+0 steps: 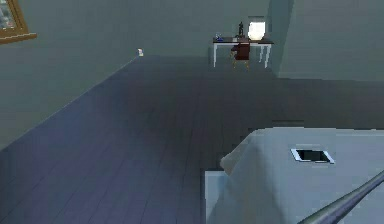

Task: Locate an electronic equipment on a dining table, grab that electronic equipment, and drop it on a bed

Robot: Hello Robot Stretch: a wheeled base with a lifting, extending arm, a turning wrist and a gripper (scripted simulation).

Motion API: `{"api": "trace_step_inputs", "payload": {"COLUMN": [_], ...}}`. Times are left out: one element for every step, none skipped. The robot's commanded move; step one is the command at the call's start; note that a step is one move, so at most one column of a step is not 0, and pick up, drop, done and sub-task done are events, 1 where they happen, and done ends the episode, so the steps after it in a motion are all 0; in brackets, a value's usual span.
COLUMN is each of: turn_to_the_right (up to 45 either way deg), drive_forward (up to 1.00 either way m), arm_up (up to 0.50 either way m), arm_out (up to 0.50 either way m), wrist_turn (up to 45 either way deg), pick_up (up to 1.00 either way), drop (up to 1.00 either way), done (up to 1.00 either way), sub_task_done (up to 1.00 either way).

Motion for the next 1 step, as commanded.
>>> {"api": "trace_step_inputs", "payload": {"turn_to_the_right": [0.0], "drive_forward": [0.00], "arm_up": [0.04], "arm_out": [0.00], "wrist_turn": [0.0], "pick_up": [0.00], "drop": [0.00], "done": [0.00], "sub_task_done": [0.00]}}
